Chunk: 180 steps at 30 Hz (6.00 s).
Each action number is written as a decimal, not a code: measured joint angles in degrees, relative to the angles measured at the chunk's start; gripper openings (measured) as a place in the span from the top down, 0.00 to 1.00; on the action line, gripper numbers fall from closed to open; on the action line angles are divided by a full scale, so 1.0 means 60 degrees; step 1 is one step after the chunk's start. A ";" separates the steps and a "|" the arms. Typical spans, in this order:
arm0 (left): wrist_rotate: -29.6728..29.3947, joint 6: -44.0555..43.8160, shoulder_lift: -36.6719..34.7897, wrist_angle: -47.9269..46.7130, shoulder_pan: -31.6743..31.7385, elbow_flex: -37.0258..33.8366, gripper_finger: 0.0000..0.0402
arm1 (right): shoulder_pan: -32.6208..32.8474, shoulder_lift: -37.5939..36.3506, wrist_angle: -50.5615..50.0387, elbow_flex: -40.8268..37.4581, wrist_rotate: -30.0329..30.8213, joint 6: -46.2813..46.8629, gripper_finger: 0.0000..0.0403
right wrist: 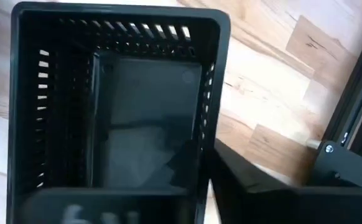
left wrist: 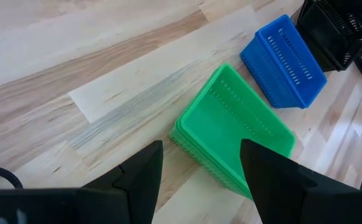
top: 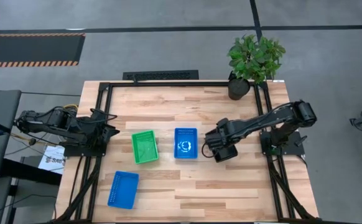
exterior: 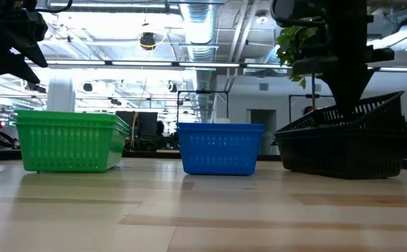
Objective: Stack baskets by color
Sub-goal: Stack the bottom black bin on top of the black bin, then stack the left blue bin on top of the blue bin
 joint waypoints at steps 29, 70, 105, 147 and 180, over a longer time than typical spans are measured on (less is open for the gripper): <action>0.0005 0.0111 0.0000 0.0015 0.0000 0.0000 0.49 | -0.0336 -0.3046 0.3375 -0.2376 -0.0617 0.0368 0.94; 0.1486 0.0767 0.0004 0.0280 -0.0004 0.0000 0.49 | -0.0213 -0.3999 0.3293 -0.2718 -0.0293 0.1118 0.54; 0.5739 -0.2799 0.4251 0.0987 -0.2090 0.0000 0.50 | 0.0663 -0.4131 0.3668 -0.2721 -0.0109 0.1023 0.55; 0.4105 -0.8661 0.9940 0.6291 -0.6298 0.0000 0.65 | 0.0656 -0.4208 0.4976 -0.2230 -0.0508 -0.0555 0.55; -0.1180 -0.9262 1.0626 0.6802 -0.5373 0.2103 1.00 | 0.3806 -0.3971 0.6043 -0.1658 0.0807 0.1112 0.65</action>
